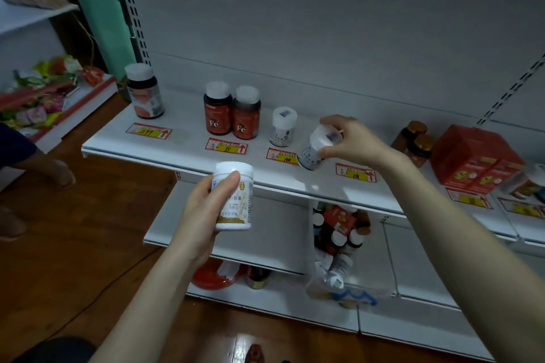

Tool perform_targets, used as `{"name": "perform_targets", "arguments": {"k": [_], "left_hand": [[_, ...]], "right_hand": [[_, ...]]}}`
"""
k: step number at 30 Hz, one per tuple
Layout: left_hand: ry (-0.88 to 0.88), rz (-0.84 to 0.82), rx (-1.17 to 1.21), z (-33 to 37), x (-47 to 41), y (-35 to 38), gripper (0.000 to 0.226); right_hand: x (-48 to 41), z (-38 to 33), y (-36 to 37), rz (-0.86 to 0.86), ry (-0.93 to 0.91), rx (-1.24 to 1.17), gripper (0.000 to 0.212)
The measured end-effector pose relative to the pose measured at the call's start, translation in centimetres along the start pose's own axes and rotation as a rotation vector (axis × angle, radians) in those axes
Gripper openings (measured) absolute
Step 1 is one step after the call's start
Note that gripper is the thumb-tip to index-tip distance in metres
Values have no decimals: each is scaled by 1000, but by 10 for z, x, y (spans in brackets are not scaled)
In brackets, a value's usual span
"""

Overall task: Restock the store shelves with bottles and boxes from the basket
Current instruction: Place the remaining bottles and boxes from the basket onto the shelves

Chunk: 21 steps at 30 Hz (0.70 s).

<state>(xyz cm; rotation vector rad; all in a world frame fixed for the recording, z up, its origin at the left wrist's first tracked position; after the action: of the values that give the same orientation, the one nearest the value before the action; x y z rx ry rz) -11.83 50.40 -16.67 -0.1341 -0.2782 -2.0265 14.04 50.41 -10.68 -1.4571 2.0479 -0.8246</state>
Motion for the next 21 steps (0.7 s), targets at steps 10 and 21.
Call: {"name": "perform_targets", "arguments": {"k": [10, 21], "left_hand": [[-4, -1, 14, 8, -47, 0, 36], [-50, -28, 3, 13, -78, -7, 52]], "right_hand": [[-77, 22, 9, -132, 54, 241, 70], [-101, 31, 25, -196, 140, 253, 70]]}}
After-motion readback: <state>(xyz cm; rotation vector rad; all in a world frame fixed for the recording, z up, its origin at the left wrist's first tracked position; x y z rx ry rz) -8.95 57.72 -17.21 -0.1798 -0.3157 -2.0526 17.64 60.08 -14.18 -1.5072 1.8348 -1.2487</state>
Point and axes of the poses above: each hand's wrist, its own x-axis away from the middle knuckle, its own y-axis out of the palm, z = x × y, the point moved 7 cm from there along -x, towards the middle knuckle, and after that the axes turned 11 degrees about -x, right-handed, at the moved point
